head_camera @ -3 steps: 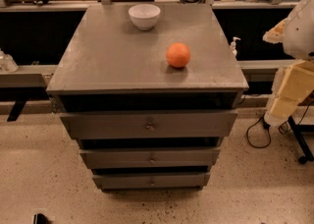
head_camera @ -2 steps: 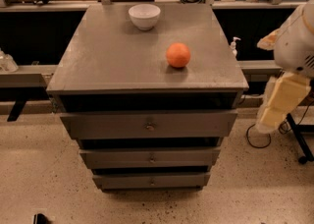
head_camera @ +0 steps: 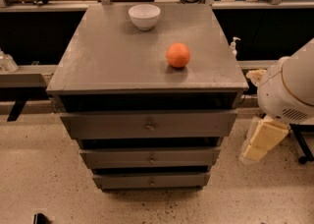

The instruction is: Open middle drawer

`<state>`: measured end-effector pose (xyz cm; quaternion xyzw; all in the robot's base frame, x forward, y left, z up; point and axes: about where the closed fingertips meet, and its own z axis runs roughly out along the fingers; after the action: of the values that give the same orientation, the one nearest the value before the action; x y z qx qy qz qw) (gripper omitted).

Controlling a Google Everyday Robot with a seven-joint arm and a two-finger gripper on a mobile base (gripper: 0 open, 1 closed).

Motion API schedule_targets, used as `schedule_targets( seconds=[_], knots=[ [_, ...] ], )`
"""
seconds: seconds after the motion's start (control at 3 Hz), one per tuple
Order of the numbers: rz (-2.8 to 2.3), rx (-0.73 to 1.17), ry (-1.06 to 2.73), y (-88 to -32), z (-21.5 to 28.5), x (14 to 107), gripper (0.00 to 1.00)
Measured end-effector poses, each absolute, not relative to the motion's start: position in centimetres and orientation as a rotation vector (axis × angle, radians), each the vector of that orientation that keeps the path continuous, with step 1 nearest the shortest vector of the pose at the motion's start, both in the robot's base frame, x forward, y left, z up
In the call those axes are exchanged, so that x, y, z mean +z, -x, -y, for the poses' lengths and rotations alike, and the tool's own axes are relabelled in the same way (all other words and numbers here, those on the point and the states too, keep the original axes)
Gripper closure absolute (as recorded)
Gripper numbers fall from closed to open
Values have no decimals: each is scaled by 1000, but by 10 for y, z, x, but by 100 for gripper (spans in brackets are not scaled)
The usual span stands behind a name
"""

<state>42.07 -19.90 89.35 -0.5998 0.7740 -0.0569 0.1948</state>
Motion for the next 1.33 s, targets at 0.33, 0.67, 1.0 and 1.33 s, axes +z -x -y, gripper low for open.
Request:
schedule_targets(
  seconds=[0.33,0.67,1.0,1.33],
  knots=[
    [-2131,-38,1828,-423,177,864,0],
    [-2030,144,1966,-408,149,816,0],
    [-1946,334,1860,-379,141,756,0],
    [-1892,328,1769,-382,145,761,0]
  ],
)
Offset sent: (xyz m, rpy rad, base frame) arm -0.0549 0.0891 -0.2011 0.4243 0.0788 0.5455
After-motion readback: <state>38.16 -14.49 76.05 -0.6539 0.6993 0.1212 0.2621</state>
